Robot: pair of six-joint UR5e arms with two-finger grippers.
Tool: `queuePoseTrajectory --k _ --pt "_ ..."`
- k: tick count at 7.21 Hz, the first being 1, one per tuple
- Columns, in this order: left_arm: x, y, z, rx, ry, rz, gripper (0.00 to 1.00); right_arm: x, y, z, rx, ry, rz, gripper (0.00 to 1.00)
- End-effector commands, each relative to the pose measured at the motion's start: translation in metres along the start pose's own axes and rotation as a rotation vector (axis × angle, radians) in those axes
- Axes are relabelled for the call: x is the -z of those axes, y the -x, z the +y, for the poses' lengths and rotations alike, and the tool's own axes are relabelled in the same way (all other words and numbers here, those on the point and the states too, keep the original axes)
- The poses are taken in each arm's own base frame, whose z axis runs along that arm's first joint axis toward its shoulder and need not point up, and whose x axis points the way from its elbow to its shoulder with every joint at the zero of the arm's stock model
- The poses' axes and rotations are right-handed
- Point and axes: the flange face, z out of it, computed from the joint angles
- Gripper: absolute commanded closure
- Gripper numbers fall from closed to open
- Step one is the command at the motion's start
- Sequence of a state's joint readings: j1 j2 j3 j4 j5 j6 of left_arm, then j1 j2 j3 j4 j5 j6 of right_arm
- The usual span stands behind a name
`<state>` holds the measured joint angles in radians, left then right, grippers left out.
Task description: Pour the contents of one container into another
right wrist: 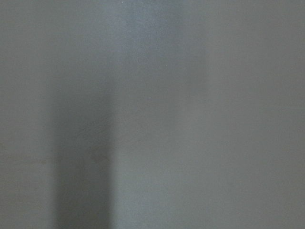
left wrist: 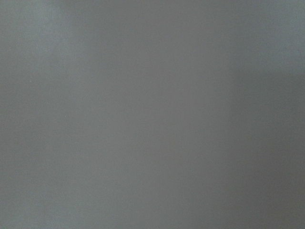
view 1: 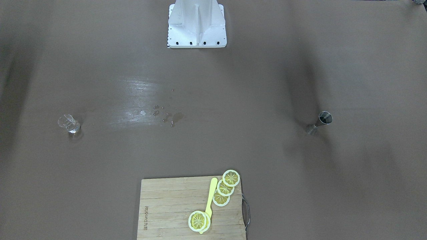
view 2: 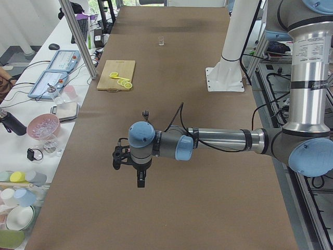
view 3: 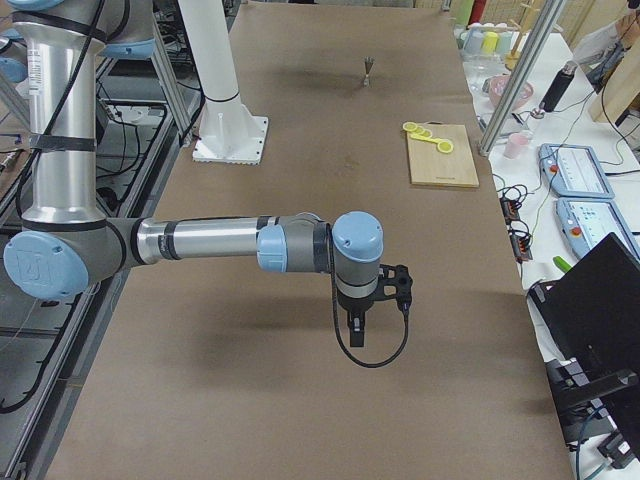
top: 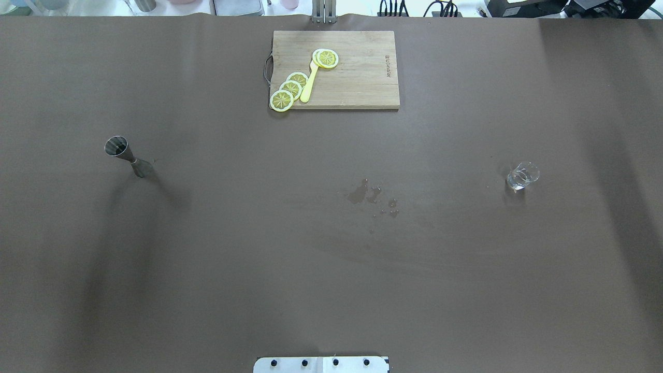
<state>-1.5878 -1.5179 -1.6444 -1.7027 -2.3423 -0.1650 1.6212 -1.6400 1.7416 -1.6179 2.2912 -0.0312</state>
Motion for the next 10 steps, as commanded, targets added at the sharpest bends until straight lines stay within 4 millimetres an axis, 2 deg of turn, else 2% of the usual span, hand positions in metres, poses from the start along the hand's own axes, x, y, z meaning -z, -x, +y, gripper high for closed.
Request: queuePoseTrajectory --k 1,3,4,10 --pt "-0.0002 0.0003 0.0014 0.013 0.012 -0.002 0.01 -0.0014 -0.0012 0.0028 0.001 0.003 -0.001 0.00" --pt "-0.0023 0.0009 -0.0016 0.015 0.017 -0.002 0.01 -0.0010 -0.0008 0.0028 0.003 0.003 -0.001 0.00" --pt "-0.0011 -0.0066 -0.0021 0.005 0.018 -0.001 0.01 -0.0019 -0.0017 0.0042 0.001 0.005 -0.001 0.00" --pt "-0.0070 -0.0016 -0.0069 0.016 0.030 -0.005 0.01 -0.0006 -0.0002 0.0046 0.004 0.001 -0.004 0.00"
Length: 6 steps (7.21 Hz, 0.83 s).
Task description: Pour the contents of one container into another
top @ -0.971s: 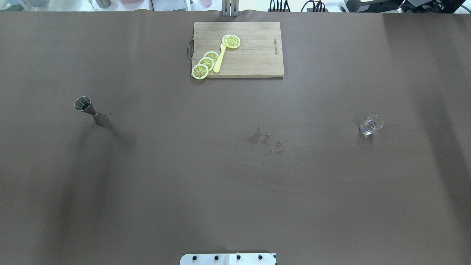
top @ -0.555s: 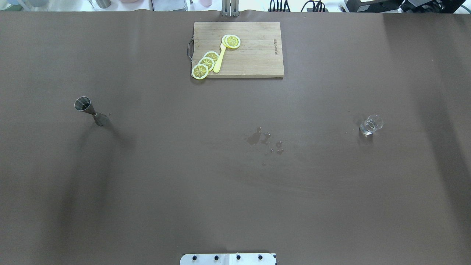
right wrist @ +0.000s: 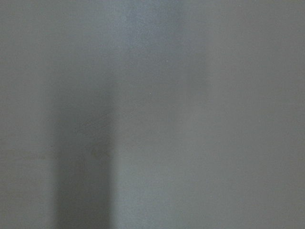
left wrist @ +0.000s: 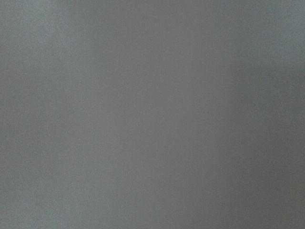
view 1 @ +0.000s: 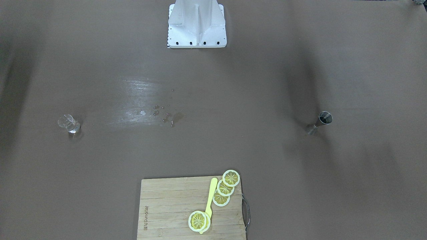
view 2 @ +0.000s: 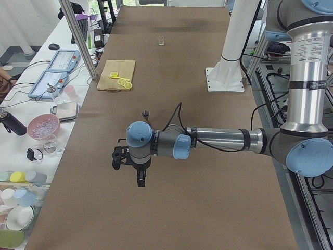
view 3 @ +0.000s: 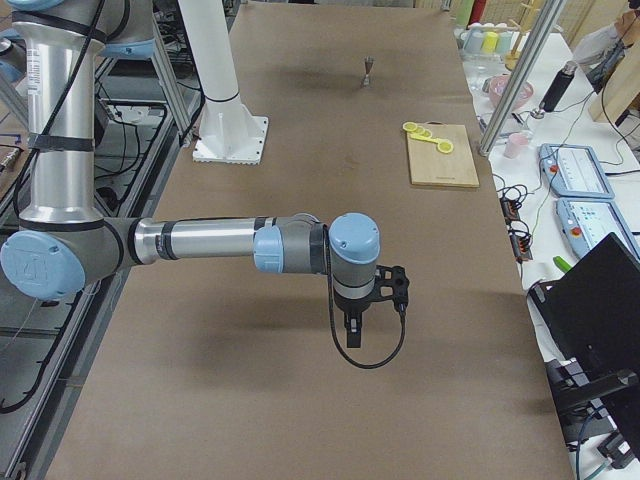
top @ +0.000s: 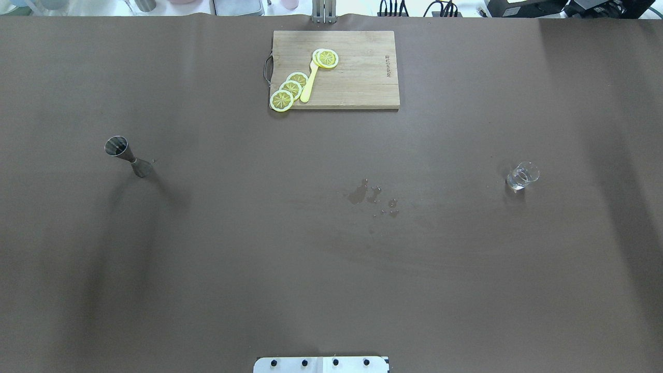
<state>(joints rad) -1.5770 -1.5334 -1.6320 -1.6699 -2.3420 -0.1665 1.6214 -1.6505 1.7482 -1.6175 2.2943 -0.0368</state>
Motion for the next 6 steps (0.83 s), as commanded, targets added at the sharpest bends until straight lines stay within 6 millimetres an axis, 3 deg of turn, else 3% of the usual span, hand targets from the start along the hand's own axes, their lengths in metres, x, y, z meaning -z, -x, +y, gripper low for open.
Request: queuePoseTrajectory --k 1,6 --pt "0.0002 -0.0009 -0.0048 0.000 -0.001 -0.001 0.01 0.0003 0.0003 -0.0001 0.001 -0.001 0.000 0.00" --pt "0.0013 -0.0021 -0.0043 0.005 0.005 0.000 0.01 0.0001 0.0002 0.0000 0.000 0.000 -0.001 0.00"
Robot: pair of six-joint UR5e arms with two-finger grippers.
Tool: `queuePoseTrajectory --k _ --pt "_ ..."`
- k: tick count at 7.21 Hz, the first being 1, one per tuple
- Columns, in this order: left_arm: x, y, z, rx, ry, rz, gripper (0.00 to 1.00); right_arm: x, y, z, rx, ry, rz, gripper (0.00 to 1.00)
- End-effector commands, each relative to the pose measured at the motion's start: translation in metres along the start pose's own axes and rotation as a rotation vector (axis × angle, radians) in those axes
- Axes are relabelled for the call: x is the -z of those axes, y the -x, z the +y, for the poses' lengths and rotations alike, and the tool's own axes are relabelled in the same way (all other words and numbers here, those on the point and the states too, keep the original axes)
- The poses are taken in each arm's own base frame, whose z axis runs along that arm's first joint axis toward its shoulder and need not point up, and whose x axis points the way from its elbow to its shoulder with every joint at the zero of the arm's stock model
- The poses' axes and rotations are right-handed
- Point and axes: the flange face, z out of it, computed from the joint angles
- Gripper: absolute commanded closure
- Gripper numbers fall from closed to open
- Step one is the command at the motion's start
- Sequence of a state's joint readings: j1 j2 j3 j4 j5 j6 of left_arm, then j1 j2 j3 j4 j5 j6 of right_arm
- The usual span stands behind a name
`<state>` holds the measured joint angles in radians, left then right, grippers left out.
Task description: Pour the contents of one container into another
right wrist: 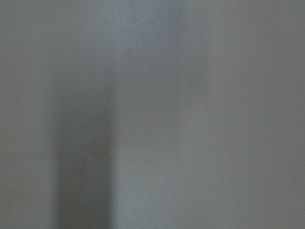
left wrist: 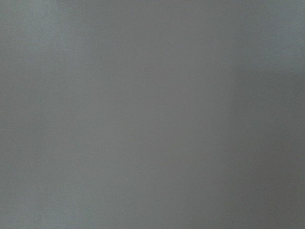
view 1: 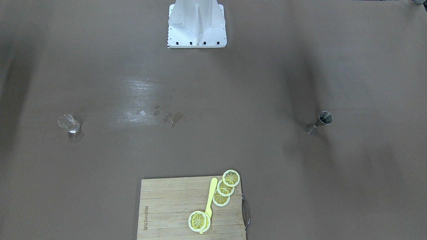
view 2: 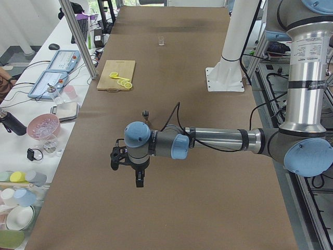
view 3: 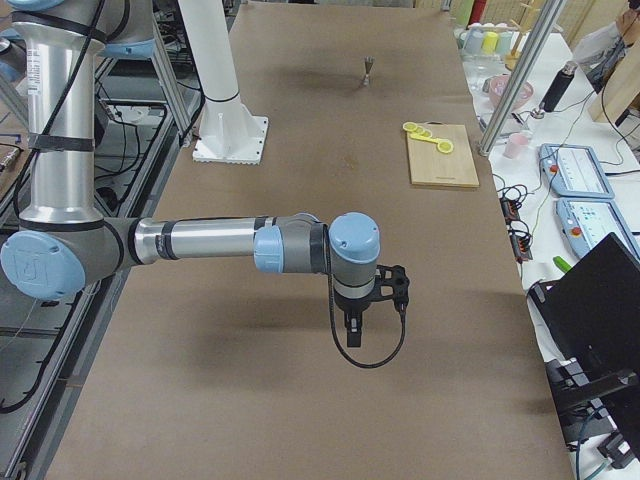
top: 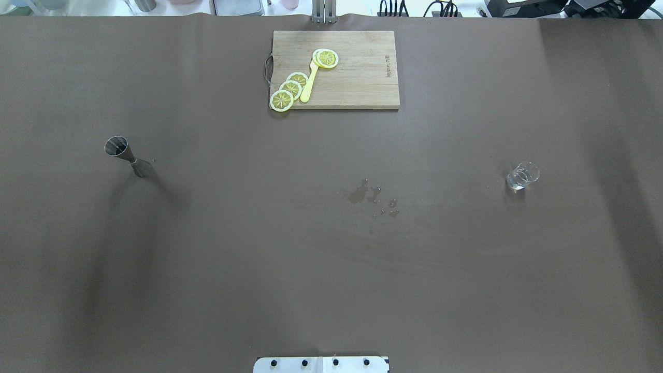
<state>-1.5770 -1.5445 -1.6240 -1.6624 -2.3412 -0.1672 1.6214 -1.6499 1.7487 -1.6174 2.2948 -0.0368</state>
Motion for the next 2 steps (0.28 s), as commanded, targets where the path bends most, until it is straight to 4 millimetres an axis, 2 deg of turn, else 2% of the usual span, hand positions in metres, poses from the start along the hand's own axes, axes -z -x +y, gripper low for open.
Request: queuePoseTrajectory --k 1,2 --pt "-0.0015 0.0013 -0.0001 0.008 0.008 0.000 0.01 -0.0003 -0.0002 0.0004 -0.001 0.001 0.000 0.00" --pt "0.0019 -0.0018 0.0014 0.001 0.002 0.001 0.01 -0.0003 -0.0002 0.0004 -0.001 0.001 0.000 0.00"
